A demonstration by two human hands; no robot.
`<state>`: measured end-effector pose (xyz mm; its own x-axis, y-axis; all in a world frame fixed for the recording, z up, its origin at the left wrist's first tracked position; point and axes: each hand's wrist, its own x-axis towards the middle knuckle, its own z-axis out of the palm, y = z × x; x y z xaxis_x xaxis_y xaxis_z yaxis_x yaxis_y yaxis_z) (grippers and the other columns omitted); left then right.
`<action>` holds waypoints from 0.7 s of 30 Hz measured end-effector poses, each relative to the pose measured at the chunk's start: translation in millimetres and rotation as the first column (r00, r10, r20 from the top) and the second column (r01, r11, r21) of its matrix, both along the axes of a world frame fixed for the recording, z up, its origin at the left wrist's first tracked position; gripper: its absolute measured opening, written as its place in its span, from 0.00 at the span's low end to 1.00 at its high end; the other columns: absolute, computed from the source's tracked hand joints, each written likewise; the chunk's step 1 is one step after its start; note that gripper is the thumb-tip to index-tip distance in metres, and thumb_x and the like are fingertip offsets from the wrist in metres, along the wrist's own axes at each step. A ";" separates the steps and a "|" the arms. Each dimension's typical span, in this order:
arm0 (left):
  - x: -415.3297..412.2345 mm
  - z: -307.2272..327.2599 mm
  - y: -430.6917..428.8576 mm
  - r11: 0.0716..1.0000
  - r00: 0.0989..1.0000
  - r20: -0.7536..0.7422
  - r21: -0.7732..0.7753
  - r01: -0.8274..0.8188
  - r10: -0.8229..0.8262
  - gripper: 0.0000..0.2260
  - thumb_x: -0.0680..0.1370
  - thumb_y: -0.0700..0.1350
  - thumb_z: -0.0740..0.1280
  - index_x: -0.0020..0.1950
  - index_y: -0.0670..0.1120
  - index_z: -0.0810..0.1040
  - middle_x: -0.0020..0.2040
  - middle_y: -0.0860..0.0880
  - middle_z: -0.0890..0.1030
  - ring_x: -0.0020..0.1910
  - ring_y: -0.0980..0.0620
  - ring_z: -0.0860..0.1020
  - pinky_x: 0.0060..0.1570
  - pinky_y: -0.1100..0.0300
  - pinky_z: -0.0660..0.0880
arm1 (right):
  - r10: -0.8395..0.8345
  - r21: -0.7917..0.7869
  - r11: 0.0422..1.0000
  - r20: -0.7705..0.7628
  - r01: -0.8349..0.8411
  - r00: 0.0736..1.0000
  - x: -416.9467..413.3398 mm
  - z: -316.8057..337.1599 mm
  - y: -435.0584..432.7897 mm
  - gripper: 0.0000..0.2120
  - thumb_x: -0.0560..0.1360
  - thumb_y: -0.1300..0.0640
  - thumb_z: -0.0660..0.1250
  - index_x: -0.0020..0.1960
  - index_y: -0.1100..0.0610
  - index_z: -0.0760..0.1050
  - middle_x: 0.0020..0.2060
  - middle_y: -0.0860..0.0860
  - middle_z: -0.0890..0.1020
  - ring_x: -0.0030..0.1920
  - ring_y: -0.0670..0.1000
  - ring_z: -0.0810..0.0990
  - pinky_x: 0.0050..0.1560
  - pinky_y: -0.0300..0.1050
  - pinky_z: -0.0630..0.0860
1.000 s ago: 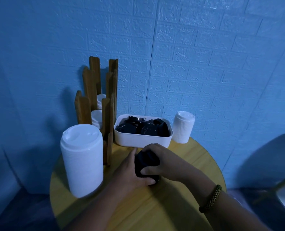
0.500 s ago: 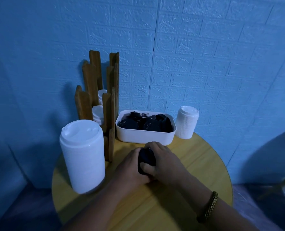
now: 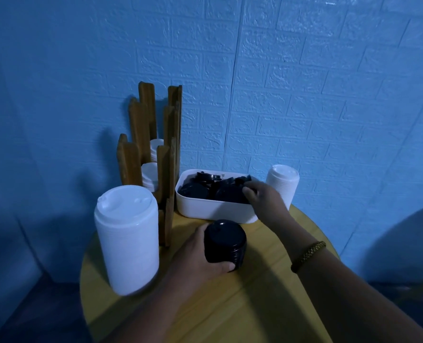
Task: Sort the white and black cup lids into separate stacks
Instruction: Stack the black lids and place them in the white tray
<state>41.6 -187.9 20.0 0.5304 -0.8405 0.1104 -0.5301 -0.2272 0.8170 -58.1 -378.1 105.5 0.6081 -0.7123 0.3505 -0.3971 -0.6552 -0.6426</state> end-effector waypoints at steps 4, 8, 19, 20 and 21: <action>0.3 -0.6 0.0 1.000 1.000 0.000 -0.010 0.002 -0.002 0.46 0.67 0.59 0.80 0.78 0.60 0.58 0.69 0.62 0.67 0.70 0.58 0.66 0.67 0.56 0.70 | -0.098 0.353 0.929 0.525 -0.111 0.845 -24.2 5.8 10.6 0.05 0.78 0.62 0.69 0.52 0.57 0.81 0.45 0.50 0.85 0.47 0.49 0.83 0.49 0.44 0.79; 1.4 -2.8 0.5 1.000 1.000 -0.021 -0.029 0.009 -0.009 0.44 0.65 0.60 0.80 0.76 0.62 0.60 0.69 0.62 0.69 0.70 0.57 0.69 0.67 0.54 0.71 | -0.166 0.626 0.683 0.635 -0.377 0.754 -50.3 -7.4 21.5 0.04 0.80 0.65 0.65 0.52 0.58 0.76 0.44 0.55 0.82 0.45 0.52 0.82 0.48 0.49 0.80; -0.8 -2.4 1.4 0.999 1.000 -0.016 -0.053 0.001 -0.002 0.41 0.67 0.59 0.80 0.72 0.65 0.61 0.68 0.63 0.70 0.68 0.59 0.69 0.66 0.55 0.71 | -0.099 0.434 0.891 -0.098 0.133 0.990 -87.8 -46.5 18.1 0.08 0.83 0.54 0.59 0.60 0.48 0.74 0.53 0.51 0.80 0.49 0.52 0.81 0.45 0.46 0.80; -1.2 -2.0 1.7 0.998 1.000 -0.014 -0.055 0.002 -0.002 0.41 0.67 0.58 0.80 0.74 0.63 0.61 0.68 0.63 0.70 0.69 0.59 0.69 0.66 0.56 0.70 | -0.069 0.334 0.933 -0.202 0.135 0.977 -87.8 -46.2 16.2 0.10 0.83 0.54 0.59 0.62 0.48 0.75 0.55 0.51 0.79 0.51 0.51 0.80 0.46 0.43 0.78; -1.2 -1.9 1.6 0.998 1.000 -0.011 -0.056 0.002 -0.002 0.42 0.67 0.58 0.80 0.75 0.62 0.61 0.69 0.62 0.70 0.69 0.59 0.69 0.66 0.55 0.70 | -0.067 0.212 0.968 -0.305 0.137 0.950 -87.4 -46.3 14.3 0.11 0.83 0.54 0.59 0.64 0.48 0.75 0.58 0.51 0.77 0.53 0.50 0.78 0.49 0.42 0.77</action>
